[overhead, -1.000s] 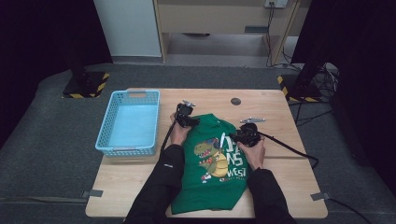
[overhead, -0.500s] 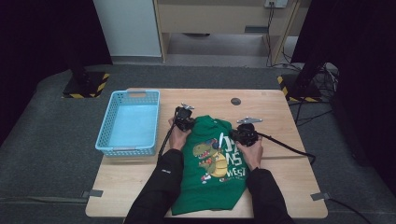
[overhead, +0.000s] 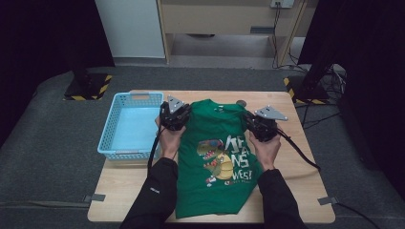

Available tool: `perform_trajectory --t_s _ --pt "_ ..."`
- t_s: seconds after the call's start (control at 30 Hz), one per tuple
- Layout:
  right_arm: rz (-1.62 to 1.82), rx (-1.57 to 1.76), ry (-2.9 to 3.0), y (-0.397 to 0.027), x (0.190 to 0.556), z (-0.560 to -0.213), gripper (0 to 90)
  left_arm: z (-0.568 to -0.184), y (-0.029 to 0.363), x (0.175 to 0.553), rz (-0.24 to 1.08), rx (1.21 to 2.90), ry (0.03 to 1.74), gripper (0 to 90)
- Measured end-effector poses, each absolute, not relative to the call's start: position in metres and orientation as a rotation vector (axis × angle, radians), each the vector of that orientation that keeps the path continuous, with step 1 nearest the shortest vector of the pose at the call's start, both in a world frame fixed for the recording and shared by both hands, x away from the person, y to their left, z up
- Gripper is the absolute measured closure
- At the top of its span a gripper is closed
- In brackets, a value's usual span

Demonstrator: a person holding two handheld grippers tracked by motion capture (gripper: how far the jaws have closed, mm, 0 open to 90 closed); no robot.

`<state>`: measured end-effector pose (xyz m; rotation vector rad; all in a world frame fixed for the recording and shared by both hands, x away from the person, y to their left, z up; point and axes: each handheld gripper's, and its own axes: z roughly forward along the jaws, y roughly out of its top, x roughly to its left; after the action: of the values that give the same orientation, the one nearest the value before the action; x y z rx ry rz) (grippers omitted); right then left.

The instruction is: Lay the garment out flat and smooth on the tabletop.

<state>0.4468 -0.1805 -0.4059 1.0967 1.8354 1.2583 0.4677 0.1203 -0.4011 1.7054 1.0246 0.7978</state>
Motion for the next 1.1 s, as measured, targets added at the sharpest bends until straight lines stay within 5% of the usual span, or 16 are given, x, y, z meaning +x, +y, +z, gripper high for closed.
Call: perform_trajectory --t_s 0.1,0.17,0.33,0.67,1.1 --pt "1.251 1.102 1.753 -0.17 0.453 -0.397 78.8 -0.397 0.118 0.475 0.872 1.687 1.073 83.2" --pt "1.22 1.132 1.755 -0.162 0.468 -0.399 59.1 -0.405 0.117 0.49 0.91 1.715 1.145 74.3" --pt "1.191 1.229 1.818 -0.167 0.488 -0.417 48.3 -0.429 0.118 0.5 0.855 1.779 1.205 67.0" --pt "1.198 1.365 1.848 -0.204 0.486 -0.445 44.2 -0.461 0.11 0.495 0.659 1.866 1.27 52.8" --pt "0.996 1.489 1.936 -0.226 0.485 -0.497 52.6 -0.51 0.095 0.482 0.518 2.001 1.304 45.8"
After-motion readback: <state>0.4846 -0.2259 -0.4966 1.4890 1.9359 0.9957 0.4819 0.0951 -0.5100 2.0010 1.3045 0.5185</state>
